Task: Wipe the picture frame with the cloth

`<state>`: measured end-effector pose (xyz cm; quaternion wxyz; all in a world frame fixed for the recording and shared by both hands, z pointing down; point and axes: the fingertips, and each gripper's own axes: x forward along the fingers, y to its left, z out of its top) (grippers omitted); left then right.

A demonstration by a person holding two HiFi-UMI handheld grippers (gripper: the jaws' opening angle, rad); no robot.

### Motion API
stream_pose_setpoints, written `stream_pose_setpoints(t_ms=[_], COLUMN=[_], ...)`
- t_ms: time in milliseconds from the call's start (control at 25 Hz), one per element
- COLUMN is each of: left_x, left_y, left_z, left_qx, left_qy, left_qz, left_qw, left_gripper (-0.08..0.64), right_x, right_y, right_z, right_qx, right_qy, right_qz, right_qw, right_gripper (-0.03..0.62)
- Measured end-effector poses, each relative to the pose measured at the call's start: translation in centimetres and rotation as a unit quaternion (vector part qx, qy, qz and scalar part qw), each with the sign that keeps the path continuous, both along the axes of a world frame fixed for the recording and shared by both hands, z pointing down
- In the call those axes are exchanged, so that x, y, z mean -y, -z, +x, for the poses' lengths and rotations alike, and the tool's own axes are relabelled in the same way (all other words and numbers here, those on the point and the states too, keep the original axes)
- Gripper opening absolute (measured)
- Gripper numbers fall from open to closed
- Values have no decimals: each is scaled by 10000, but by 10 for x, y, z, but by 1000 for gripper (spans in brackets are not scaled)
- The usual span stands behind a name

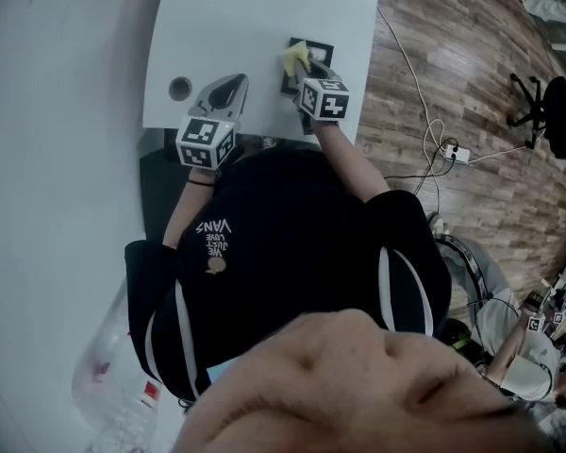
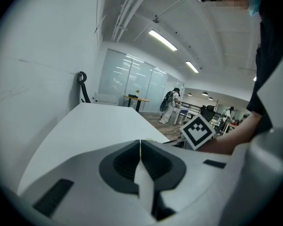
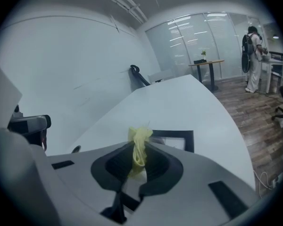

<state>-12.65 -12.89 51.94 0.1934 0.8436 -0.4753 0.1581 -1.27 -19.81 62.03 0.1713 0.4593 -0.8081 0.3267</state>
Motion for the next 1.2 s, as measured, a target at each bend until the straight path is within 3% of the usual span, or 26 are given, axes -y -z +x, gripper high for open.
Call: stream_pose_setpoints(t_ms=[800, 1200], left_x=[9, 5], left_y=[-6, -10], left_z=[48, 51], left_qx=[-95, -134], left_qy=[-739, -830], left_qz=[11, 12], left_qw=[9972, 9965], left_gripper=[17, 17], right_x=[-9, -13], right_y=[-11, -7], right_z=[91, 108], right_qx=[-292, -331], right_qy=[-1005, -1181], right_qz=[-29, 53], right_qw=[9945, 9924], right_gripper=[48, 48])
